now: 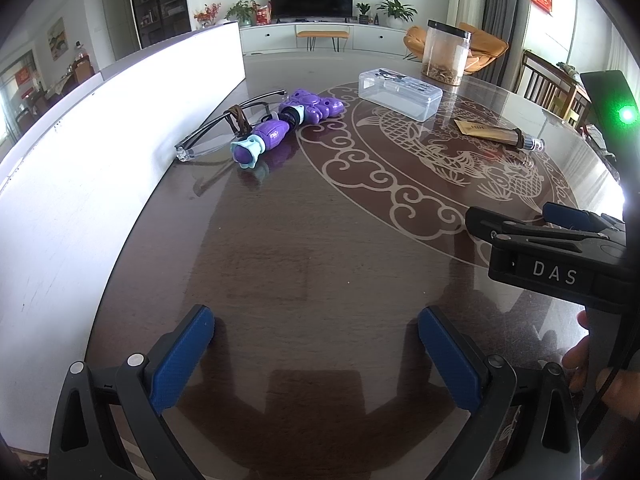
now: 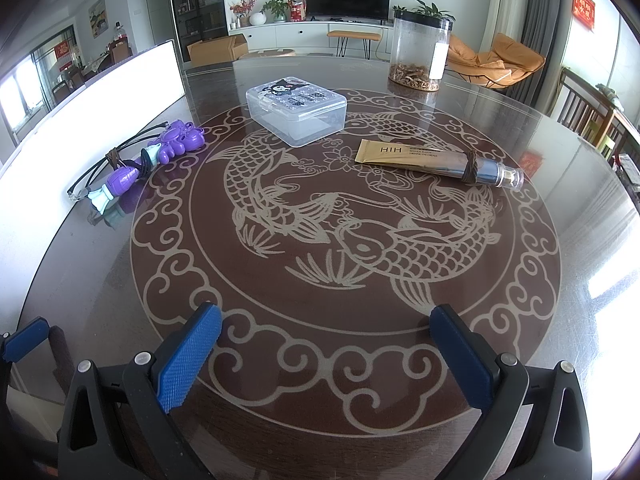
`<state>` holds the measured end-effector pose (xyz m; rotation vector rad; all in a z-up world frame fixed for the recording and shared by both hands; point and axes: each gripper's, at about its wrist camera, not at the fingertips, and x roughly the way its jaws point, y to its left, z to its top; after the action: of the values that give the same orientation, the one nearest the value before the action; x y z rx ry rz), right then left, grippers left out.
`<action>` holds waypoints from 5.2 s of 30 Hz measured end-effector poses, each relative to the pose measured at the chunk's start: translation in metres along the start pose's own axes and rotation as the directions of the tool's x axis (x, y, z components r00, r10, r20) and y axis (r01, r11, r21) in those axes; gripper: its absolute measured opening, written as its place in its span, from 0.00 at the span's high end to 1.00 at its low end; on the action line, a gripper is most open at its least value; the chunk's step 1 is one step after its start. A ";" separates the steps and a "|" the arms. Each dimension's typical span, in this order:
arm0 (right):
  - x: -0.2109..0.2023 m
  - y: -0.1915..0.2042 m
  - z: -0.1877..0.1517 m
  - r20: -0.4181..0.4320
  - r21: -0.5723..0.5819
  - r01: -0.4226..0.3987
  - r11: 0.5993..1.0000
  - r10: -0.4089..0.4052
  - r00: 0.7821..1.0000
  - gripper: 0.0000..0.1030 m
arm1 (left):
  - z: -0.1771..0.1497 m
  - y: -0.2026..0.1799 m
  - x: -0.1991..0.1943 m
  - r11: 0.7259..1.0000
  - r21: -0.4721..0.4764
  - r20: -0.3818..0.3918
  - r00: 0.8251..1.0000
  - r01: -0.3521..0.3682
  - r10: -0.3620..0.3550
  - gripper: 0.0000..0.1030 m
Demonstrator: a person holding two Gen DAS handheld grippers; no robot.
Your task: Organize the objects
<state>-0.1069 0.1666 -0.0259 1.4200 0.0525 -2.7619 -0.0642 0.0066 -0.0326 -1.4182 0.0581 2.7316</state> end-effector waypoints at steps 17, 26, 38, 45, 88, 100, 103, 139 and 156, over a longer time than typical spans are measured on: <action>-0.001 0.000 0.000 0.000 0.000 0.000 1.000 0.000 1.000 0.00 | 0.045 0.001 -0.026 0.995 0.045 0.219 0.973 -0.084 0.072 0.00; 0.000 0.000 -0.001 0.000 -0.001 -0.001 1.000 0.001 1.000 0.00 | 0.153 0.002 0.067 0.973 0.178 0.087 0.987 -0.148 0.134 0.00; 0.001 0.000 0.000 0.000 -0.001 -0.001 1.000 0.001 1.000 0.00 | 0.079 -0.004 0.046 0.979 0.109 -0.033 0.985 0.171 -0.168 0.21; -0.001 0.000 -0.001 0.001 -0.006 -0.003 1.000 0.003 1.000 0.00 | 0.036 0.035 0.005 0.984 -0.091 0.012 0.988 0.152 -0.152 0.22; 0.043 -0.004 0.052 -0.007 -0.057 -0.053 0.997 0.052 0.999 0.00 | -0.009 0.051 -0.037 0.980 -0.136 0.060 0.988 0.147 -0.139 0.19; 0.027 0.091 0.035 -0.101 -0.408 -0.392 0.824 0.386 0.917 0.01 | -0.013 0.072 -0.041 0.957 -0.251 0.079 0.988 0.147 -0.131 0.18; 0.026 0.083 0.041 -0.081 -0.390 -0.374 0.841 0.373 0.924 0.01 | -0.014 0.082 -0.038 0.937 -0.307 0.075 0.986 0.168 -0.152 0.18; -0.002 0.018 0.009 -0.089 -0.237 -0.169 0.957 0.152 0.984 0.61 | -0.011 0.076 -0.027 0.920 -0.312 0.053 0.971 0.239 -0.234 0.18; -0.020 -0.014 -0.032 -0.186 -0.251 -0.180 0.951 0.135 0.973 0.52 | 0.072 0.037 0.035 0.997 -0.007 -0.061 0.996 0.071 -0.071 0.91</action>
<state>-0.0695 0.1827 -0.0278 1.5040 0.2906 -2.3955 -0.1460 -0.0244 -0.0194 -1.4758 0.0043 2.6331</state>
